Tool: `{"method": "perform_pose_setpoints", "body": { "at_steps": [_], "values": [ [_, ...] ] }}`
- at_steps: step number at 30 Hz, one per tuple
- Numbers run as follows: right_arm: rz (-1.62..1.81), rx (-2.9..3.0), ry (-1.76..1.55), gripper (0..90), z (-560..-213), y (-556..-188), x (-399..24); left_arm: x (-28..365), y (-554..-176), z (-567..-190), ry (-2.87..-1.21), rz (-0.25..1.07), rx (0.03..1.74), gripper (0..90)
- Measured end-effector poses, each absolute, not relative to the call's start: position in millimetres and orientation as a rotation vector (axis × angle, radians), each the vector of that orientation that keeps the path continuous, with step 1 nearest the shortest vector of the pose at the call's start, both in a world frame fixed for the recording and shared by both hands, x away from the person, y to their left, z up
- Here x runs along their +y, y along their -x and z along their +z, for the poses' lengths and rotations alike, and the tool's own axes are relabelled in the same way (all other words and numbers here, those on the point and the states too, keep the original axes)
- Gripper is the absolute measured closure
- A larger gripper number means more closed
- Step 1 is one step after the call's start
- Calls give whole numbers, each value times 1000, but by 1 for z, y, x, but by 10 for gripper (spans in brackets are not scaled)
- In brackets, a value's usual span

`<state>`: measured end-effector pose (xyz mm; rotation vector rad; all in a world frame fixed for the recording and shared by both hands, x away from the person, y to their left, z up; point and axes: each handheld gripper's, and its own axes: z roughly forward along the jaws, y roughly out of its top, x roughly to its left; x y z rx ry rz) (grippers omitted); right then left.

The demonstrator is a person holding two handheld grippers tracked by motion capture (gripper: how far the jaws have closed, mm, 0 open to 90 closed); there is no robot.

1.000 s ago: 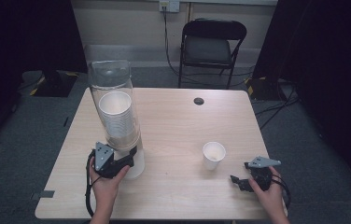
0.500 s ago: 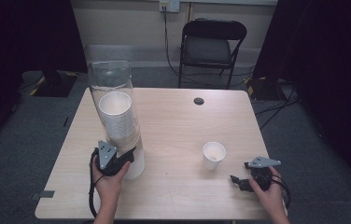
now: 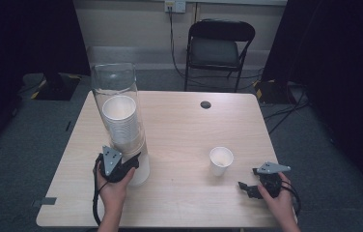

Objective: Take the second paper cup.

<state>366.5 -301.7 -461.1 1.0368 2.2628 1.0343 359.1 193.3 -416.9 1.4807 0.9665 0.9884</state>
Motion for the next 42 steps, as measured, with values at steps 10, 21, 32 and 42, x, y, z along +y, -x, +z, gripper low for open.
{"method": "perform_pose_setpoints", "body": {
  "at_steps": [10,21,32,42],
  "values": [
    [1035,2263,-1036,144,-461,-367,-302,192,-359,-417,-1490,1002,978,363],
    [1036,2267,-1030,143,-461,-367,-302,191,-359,-419,-1487,1024,969,365],
    [1040,2269,-1031,142,-461,-367,-302,188,-360,-425,-1433,1012,966,367],
    [1038,2272,-1027,142,-461,-366,-303,187,-360,-428,-1406,1019,966,368]
  ]
}}
